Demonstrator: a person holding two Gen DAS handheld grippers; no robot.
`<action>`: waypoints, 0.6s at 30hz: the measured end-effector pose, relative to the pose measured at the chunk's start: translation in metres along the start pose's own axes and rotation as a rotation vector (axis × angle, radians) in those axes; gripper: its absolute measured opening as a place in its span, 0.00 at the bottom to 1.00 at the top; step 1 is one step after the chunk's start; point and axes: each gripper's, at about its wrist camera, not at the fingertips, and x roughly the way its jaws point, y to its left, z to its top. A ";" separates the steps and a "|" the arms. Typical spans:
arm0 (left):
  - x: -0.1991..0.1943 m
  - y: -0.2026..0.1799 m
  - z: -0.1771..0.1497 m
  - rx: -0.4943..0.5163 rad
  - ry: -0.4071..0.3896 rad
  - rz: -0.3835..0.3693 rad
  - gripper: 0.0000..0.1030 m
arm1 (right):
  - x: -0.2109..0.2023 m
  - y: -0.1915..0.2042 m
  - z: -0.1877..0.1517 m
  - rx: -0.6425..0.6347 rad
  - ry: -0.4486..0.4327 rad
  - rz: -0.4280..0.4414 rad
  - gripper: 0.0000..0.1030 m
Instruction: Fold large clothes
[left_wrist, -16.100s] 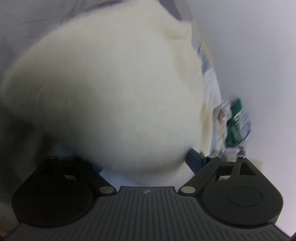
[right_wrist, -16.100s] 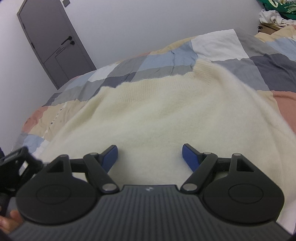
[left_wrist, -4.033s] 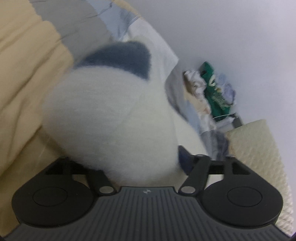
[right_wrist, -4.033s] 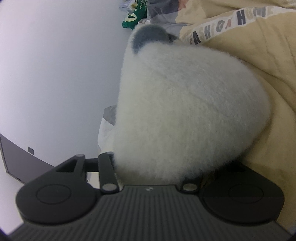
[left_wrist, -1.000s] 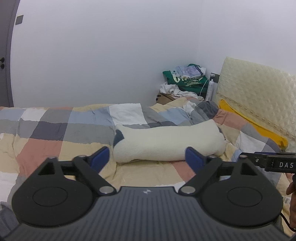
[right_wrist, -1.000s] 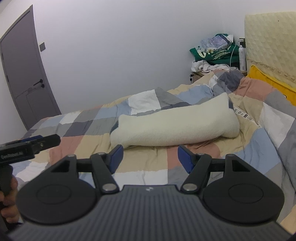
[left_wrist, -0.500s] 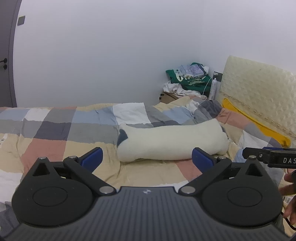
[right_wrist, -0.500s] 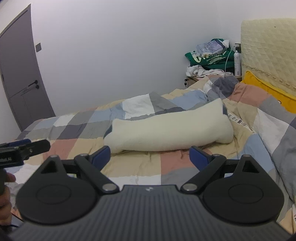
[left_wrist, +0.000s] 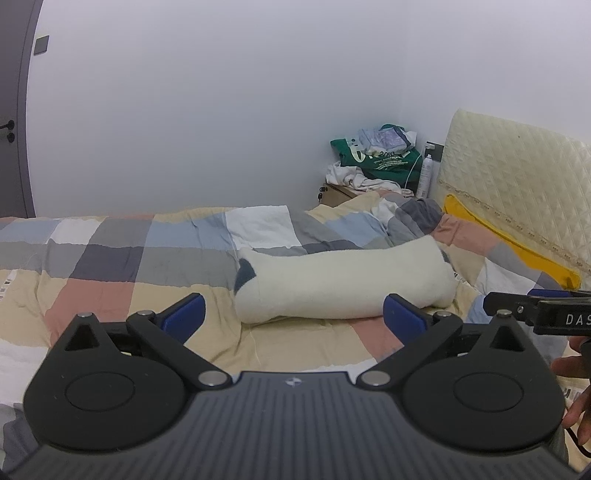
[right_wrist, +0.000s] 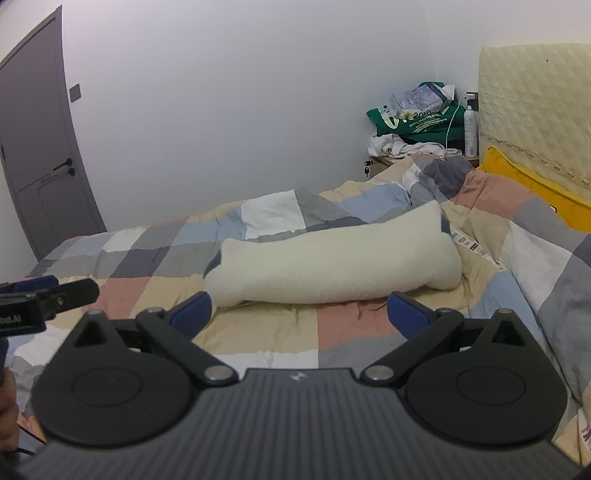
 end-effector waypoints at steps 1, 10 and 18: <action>-0.001 0.000 0.000 0.001 -0.001 0.001 1.00 | 0.000 0.000 0.000 0.001 0.002 0.000 1.00; -0.007 0.004 0.002 0.000 -0.015 0.003 1.00 | -0.001 0.003 -0.002 -0.003 0.009 0.003 1.00; -0.009 0.005 0.002 0.000 -0.017 0.003 1.00 | -0.001 0.005 -0.003 -0.011 0.012 0.007 1.00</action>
